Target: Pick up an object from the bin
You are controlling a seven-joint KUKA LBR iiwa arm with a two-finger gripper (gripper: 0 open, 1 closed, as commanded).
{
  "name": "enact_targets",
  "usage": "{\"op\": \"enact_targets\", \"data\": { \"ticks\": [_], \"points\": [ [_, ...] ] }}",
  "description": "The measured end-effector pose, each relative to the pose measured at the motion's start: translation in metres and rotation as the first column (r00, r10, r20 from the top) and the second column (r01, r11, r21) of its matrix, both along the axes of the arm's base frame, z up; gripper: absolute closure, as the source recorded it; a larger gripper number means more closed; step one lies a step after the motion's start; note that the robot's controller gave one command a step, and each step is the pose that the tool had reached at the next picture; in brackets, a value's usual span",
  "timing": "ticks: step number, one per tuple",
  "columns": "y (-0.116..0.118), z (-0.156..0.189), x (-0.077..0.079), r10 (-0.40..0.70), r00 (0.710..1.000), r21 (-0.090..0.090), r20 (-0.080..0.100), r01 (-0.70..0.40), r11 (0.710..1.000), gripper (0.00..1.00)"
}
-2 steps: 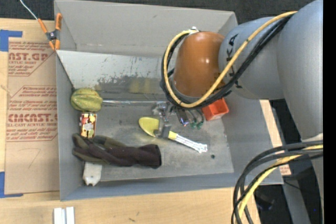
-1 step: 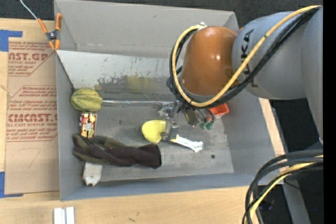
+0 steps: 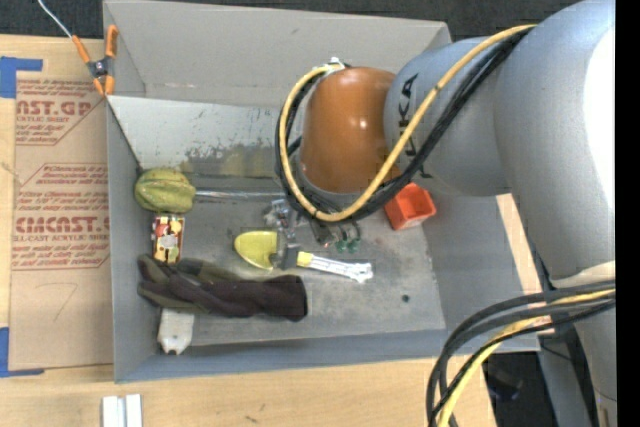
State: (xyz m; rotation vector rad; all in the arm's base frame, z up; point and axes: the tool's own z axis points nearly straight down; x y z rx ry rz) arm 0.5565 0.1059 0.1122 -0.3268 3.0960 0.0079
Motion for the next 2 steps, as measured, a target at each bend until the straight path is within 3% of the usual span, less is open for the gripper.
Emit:
{"op": "enact_targets", "data": {
  "ticks": [1,2],
  "points": [
    [-0.007,0.046,-0.015,0.016,1.000,-0.004,-0.017,-0.016,1.000,1.00],
    [0.001,0.057,-0.001,0.028,1.000,-0.001,0.000,-0.028,1.000,1.00]
  ]
}}
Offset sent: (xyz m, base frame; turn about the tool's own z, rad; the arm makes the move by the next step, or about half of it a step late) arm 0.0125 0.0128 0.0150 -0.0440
